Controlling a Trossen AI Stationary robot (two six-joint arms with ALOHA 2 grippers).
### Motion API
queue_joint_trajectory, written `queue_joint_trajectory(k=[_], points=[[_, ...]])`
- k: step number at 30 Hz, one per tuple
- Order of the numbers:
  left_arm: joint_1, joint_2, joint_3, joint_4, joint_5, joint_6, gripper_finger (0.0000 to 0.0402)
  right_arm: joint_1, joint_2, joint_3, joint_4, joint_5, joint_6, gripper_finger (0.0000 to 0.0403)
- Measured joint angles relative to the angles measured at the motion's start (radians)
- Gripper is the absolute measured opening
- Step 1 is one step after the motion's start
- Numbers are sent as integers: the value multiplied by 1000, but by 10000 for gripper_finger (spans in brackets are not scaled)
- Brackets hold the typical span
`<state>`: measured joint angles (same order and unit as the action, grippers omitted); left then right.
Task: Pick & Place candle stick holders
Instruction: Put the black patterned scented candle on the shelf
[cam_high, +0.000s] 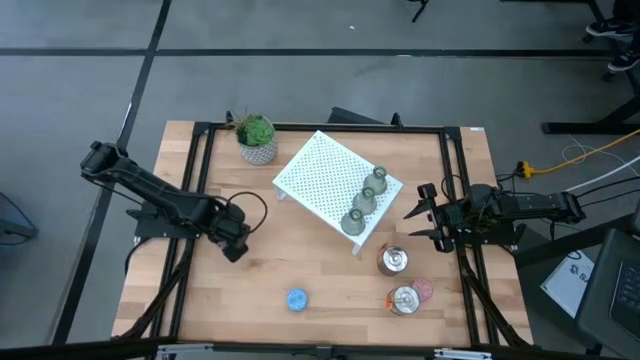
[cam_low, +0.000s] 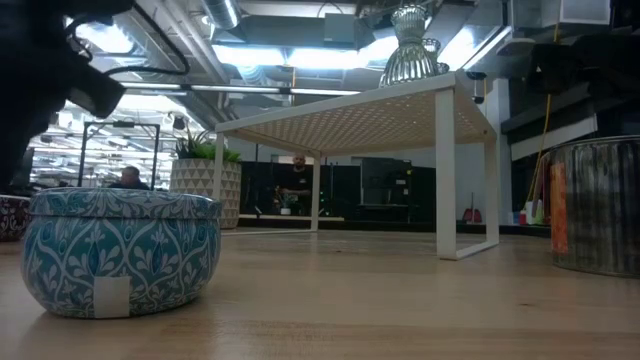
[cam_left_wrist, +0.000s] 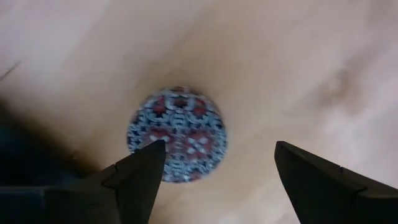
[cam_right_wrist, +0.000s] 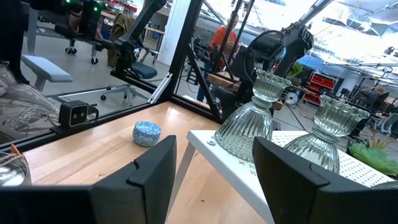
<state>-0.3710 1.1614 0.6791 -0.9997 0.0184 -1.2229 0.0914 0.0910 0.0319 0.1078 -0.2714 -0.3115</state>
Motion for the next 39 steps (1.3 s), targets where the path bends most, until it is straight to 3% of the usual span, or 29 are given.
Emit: queue_joint_trajectory(k=[39], points=[[0,16,-18,-48,-23,-9,299,0,0,0,0,0,0,215]])
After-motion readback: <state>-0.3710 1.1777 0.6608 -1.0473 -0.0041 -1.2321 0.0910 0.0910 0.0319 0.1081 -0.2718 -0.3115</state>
